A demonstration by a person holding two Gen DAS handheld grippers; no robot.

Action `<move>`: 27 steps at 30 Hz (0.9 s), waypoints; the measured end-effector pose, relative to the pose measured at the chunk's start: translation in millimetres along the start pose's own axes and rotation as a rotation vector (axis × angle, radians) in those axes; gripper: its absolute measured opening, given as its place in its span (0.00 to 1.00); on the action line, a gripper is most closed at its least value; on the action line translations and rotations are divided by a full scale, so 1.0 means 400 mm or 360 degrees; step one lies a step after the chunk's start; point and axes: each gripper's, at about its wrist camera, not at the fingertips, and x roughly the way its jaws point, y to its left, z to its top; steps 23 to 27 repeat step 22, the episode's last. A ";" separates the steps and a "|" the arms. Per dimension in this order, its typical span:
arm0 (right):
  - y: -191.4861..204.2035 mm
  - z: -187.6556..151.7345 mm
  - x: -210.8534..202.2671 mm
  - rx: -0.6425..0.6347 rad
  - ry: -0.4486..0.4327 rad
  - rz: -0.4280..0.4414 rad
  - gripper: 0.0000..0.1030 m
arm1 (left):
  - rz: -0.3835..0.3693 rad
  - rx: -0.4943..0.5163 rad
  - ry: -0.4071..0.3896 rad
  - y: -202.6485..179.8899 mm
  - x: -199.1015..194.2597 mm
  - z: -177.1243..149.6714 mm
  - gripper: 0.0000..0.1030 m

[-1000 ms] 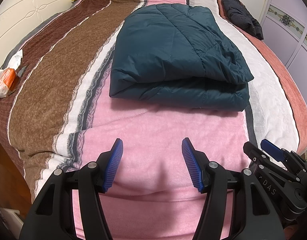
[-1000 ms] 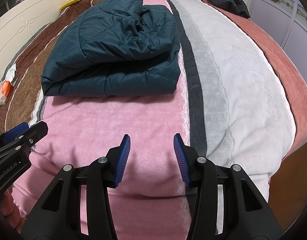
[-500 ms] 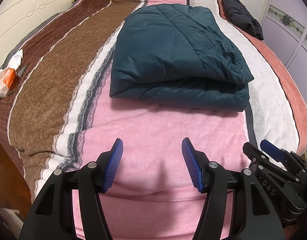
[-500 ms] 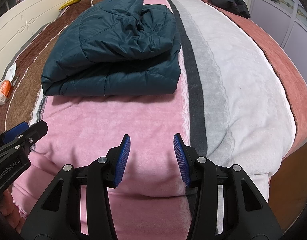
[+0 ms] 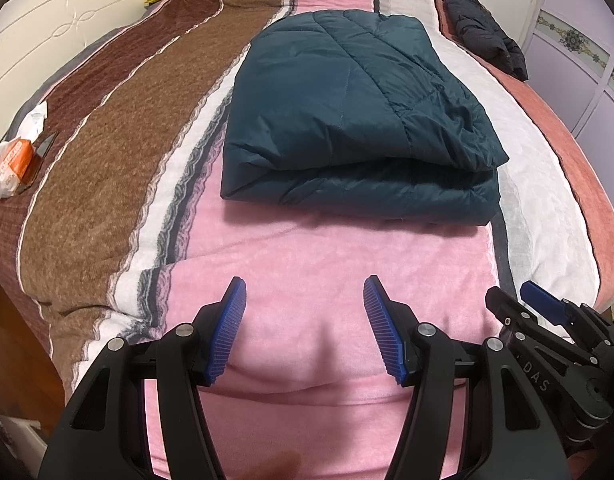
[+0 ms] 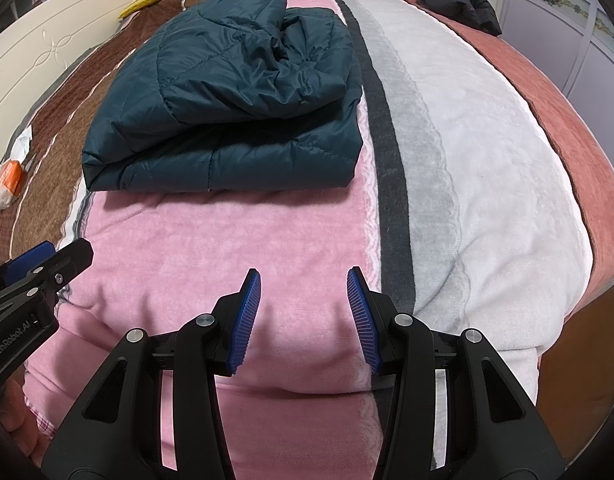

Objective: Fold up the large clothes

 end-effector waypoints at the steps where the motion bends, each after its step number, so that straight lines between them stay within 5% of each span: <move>1: 0.000 0.001 0.002 -0.0001 0.0001 0.0001 0.44 | 0.0000 0.0002 -0.0002 -0.001 0.000 0.000 0.57; 27: -0.005 0.003 0.007 -0.0012 0.0005 0.0005 0.44 | 0.0012 -0.0008 0.0012 -0.001 0.003 -0.002 0.57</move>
